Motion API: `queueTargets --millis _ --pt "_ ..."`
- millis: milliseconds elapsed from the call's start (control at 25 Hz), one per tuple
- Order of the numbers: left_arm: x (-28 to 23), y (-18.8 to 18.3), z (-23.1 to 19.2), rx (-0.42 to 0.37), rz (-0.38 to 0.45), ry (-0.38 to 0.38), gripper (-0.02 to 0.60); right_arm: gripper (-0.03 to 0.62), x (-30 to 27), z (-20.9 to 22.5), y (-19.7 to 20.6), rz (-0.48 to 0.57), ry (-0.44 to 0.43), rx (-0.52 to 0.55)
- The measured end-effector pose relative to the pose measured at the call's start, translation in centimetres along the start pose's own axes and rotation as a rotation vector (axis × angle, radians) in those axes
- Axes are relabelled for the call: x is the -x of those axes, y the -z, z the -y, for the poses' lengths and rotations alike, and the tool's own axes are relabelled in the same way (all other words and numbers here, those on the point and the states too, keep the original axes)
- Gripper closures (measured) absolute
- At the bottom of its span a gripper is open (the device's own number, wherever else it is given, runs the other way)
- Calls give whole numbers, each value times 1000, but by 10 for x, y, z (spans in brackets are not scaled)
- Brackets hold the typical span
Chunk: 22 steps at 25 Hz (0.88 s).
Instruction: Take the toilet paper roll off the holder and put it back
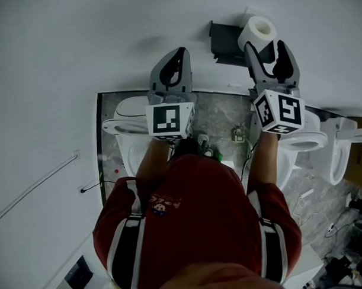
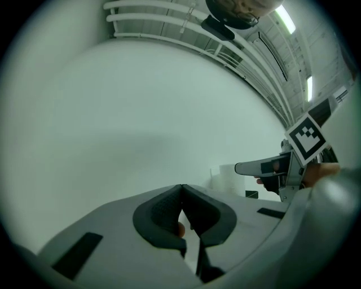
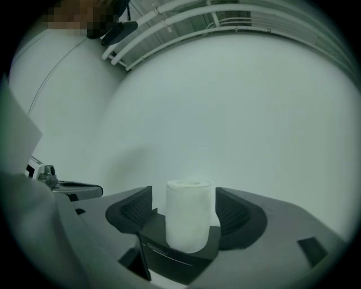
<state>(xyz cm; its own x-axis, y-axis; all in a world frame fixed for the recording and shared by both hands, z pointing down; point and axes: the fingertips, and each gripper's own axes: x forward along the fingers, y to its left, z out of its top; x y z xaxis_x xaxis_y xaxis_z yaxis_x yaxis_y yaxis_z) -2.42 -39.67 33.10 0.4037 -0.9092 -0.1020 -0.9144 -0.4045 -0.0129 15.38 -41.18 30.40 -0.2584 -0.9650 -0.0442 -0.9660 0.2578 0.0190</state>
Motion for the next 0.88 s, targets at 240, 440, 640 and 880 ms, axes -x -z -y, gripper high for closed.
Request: queueTargets --millis 240,440,640,880 --pt "-21 13 -15 33 -11 16 563 220 -29 2 9 -56 38 15" --pt "-35 25 -24 51 -21 32 563 215 -44 6 19 -96 67 27" --pt "-41 33 -27 71 -29 49 563 256 -47 9 22 -115 106 62" --pt "-43 32 -26 69 -31 67 563 266 -46 9 22 -114 95 53"
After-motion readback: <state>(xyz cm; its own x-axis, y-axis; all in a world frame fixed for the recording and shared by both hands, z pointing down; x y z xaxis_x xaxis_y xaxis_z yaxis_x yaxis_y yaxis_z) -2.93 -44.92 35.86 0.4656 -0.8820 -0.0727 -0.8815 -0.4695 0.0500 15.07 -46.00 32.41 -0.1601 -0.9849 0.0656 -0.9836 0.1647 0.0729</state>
